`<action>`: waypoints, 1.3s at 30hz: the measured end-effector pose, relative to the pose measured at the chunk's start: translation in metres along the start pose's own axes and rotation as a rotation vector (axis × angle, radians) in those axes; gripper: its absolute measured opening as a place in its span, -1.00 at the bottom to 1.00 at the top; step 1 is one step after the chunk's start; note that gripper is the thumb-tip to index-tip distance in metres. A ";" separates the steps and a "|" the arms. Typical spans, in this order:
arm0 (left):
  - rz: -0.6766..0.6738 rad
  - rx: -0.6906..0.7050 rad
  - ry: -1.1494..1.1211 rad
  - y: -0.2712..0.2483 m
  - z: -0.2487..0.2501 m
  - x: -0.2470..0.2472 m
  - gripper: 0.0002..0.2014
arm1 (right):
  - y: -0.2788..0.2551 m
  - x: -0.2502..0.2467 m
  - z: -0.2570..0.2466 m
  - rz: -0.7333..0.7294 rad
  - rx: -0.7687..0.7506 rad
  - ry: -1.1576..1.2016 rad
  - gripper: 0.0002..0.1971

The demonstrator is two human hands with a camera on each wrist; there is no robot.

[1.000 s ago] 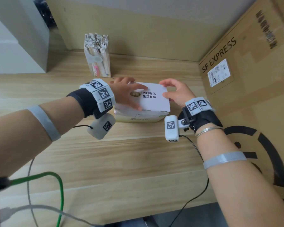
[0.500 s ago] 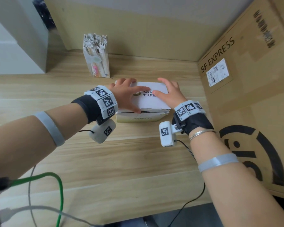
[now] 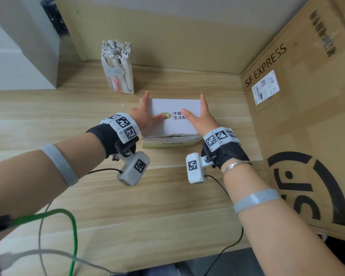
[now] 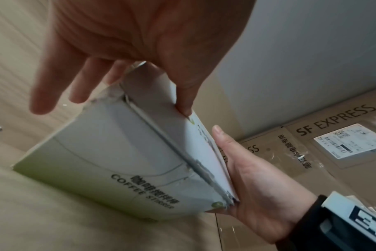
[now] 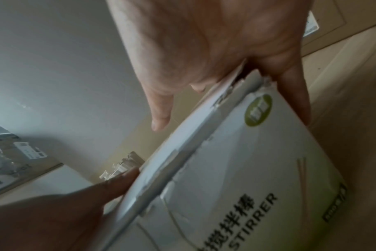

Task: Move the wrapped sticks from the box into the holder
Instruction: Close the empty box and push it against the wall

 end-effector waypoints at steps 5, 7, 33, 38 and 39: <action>0.040 0.047 -0.045 -0.004 -0.002 0.007 -0.08 | -0.001 0.007 0.006 0.009 0.036 -0.037 0.07; 0.063 0.062 -0.030 -0.003 -0.002 0.008 -0.08 | 0.000 0.007 0.007 0.014 0.046 -0.060 0.06; 0.305 0.314 -0.354 0.077 0.051 -0.055 -0.45 | 0.112 -0.039 -0.058 0.154 -0.093 -0.060 -0.29; 0.301 0.280 -0.368 0.090 0.051 -0.052 -0.43 | 0.129 -0.034 -0.059 0.138 -0.115 -0.116 -0.32; 0.300 0.280 -0.365 0.090 0.051 -0.051 -0.43 | 0.132 -0.032 -0.058 0.134 -0.117 -0.132 -0.33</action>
Point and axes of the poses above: each hand's wrist, its own y-axis towards the middle knuckle, its own x-axis out of the palm, z = x × y, the point moved 7 cm from there along y, towards the middle knuckle, and after that the axes turned 3 degrees about -y, right-handed, at the moved point
